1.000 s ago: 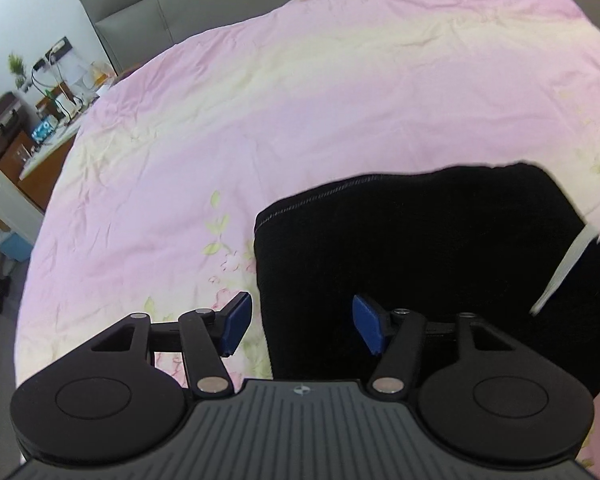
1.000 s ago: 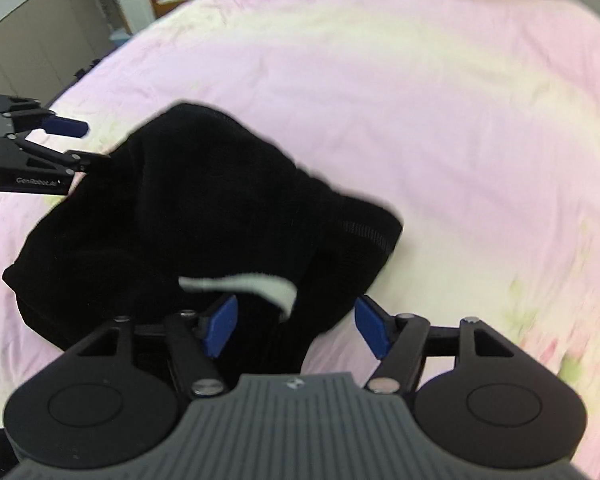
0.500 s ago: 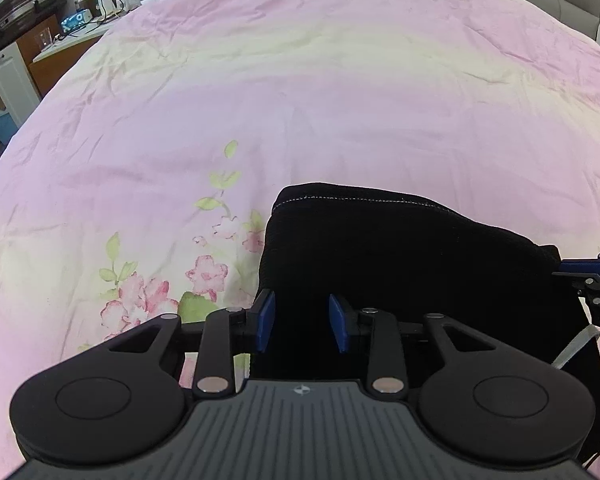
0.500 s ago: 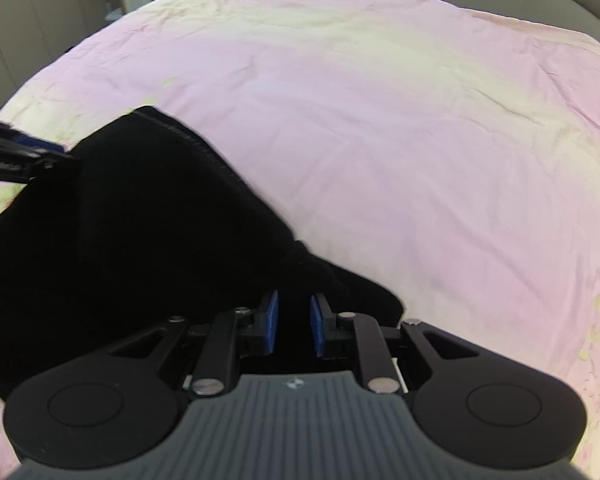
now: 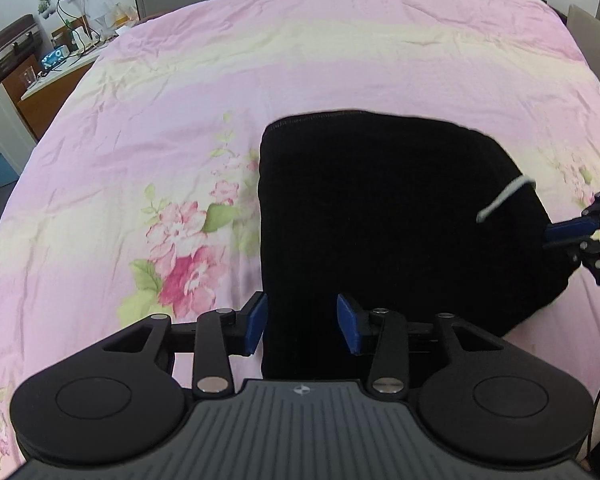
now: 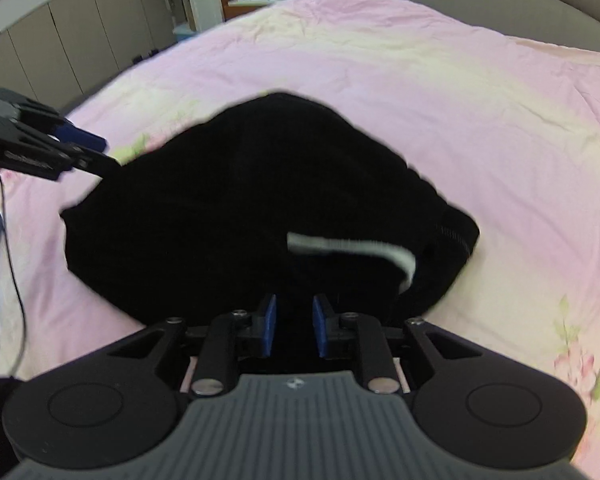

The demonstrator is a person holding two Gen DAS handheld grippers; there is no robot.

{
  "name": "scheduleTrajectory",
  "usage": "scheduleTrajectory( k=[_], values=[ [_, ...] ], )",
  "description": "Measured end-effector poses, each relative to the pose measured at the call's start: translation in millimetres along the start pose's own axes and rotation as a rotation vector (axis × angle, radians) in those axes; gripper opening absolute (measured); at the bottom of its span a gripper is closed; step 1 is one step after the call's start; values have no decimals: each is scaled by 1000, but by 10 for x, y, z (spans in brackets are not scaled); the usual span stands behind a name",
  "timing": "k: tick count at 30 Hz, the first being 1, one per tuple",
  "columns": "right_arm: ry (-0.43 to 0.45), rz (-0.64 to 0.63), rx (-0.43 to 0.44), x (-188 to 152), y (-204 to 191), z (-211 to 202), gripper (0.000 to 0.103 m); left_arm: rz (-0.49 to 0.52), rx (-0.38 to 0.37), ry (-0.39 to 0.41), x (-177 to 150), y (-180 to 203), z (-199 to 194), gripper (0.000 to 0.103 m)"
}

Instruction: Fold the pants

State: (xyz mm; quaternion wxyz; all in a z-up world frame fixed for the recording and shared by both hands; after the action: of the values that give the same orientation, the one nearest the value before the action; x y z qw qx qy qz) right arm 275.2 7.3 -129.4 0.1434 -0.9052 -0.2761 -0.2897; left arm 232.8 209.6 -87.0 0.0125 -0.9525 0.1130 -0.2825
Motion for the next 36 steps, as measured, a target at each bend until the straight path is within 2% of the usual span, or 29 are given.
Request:
scheduleTrajectory(
  k=[2, 6, 8, 10, 13, 18, 21, 24, 29, 30, 32, 36],
  values=[
    [-10, 23, -15, -147, 10, 71, 16, 1, 4, -37, -124, 15, 85, 35],
    [-9, 62, -18, -307, 49, 199, 15, -3, 24, -84, -373, 60, 284, 27],
    [4, 48, -32, -357, 5, 196, 15, 0, 37, -124, -467, 106, 429, 26],
    [14, 33, -42, -394, -21, 199, 15, 9, 50, -123, -542, 135, 535, 26],
    [21, 45, -43, -356, 35, 281, 15, -51, 24, -128, -567, 47, 661, 26],
    [18, 46, -60, -361, 2, 256, 15, -15, 63, -142, -506, 115, 585, 27],
    [-2, 40, -60, -297, -36, 188, 16, 24, 108, -123, -454, 170, 376, 30],
    [-17, 43, -41, -199, -48, -2, 30, 45, 139, -89, -407, 168, 19, 30],
    [39, 46, -26, -81, -105, -535, 50, 31, 165, 10, -311, 113, -809, 34],
    [54, 51, -20, -68, -122, -666, 51, 27, 167, 40, -287, 119, -990, 34],
    [94, 64, -7, -70, -165, -940, 62, 13, 160, 110, -242, 157, -1328, 37],
    [196, 67, -5, -161, -298, -1487, 69, -38, 155, 282, -205, 391, -1891, 43]
  ],
)
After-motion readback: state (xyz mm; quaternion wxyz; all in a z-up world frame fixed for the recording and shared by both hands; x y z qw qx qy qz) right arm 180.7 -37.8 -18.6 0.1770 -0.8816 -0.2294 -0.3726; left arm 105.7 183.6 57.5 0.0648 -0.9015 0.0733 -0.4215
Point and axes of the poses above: each gripper's, at about its wrist camera, not at the fingertips, and z roughly the way its jaws point, y to its right, x to its top, the point moved 1 cm from there along z, roughly the way its jaws point, and after that the axes turned 2 degrees about y, right-handed, at the moved point
